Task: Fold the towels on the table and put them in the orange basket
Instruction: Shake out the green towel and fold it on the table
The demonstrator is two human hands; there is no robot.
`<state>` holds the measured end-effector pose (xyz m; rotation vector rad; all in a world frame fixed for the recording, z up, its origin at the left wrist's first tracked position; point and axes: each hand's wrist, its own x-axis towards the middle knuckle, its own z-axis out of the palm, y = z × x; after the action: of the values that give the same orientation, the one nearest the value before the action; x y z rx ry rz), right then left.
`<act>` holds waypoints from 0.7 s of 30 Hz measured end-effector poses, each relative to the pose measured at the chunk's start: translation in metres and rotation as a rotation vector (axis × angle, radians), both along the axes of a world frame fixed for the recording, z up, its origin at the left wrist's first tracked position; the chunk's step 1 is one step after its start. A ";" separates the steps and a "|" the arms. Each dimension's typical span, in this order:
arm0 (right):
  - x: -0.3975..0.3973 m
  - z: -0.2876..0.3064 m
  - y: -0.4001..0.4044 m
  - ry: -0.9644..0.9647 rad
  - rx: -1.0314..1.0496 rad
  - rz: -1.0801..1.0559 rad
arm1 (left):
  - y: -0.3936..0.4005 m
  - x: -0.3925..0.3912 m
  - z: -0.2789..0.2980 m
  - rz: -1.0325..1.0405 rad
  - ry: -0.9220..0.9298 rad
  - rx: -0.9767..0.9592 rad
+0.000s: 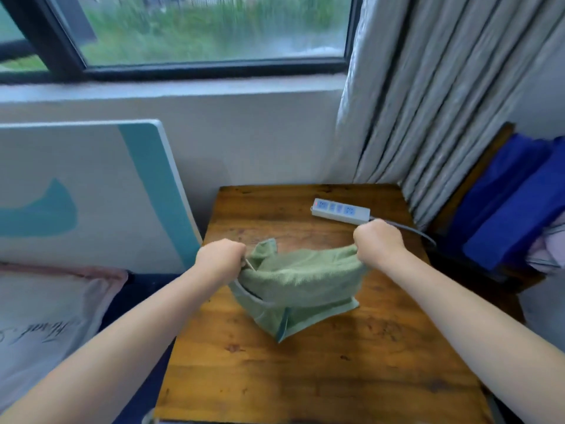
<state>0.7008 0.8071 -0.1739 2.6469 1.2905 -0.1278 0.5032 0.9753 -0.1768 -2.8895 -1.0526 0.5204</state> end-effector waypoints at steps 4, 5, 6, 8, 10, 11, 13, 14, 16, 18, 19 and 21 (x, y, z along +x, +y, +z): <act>0.004 0.014 0.029 0.003 0.161 0.035 | 0.034 0.036 0.026 0.262 -0.428 -0.190; 0.009 0.022 0.038 0.045 0.266 -0.009 | 0.044 0.046 0.037 0.334 -0.573 -0.204; 0.019 0.032 0.047 0.084 0.396 -0.063 | 0.053 0.057 0.050 0.390 -0.718 -0.207; 0.041 0.057 0.059 0.117 0.650 -0.133 | 0.064 0.070 0.078 0.421 -0.993 -0.209; 0.059 0.082 0.061 0.076 0.833 -0.108 | 0.068 0.070 0.098 0.385 -1.219 -0.185; 0.064 0.091 0.058 0.040 0.892 -0.060 | 0.068 0.065 0.102 0.362 -1.287 -0.164; 0.066 0.098 0.048 -0.027 0.948 0.056 | 0.067 0.051 0.098 0.342 -1.313 -0.134; 0.064 0.096 0.041 -0.045 0.935 0.098 | 0.066 0.045 0.089 0.349 -1.263 -0.124; 0.054 0.078 0.024 -0.028 0.838 0.161 | 0.060 0.028 0.061 0.369 -1.081 -0.131; 0.039 0.048 0.005 0.021 0.711 0.250 | 0.052 0.013 0.030 0.364 -0.867 -0.155; 0.030 0.027 -0.007 0.054 0.642 0.273 | 0.046 0.006 0.011 0.361 -0.745 -0.177; 0.014 -0.014 -0.029 0.156 0.435 0.247 | 0.031 -0.004 -0.021 0.336 -0.478 -0.230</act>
<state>0.7150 0.7782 -0.1879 2.8331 1.8725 -0.0172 0.4994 1.0066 -0.1981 -3.1343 -1.6572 -0.0684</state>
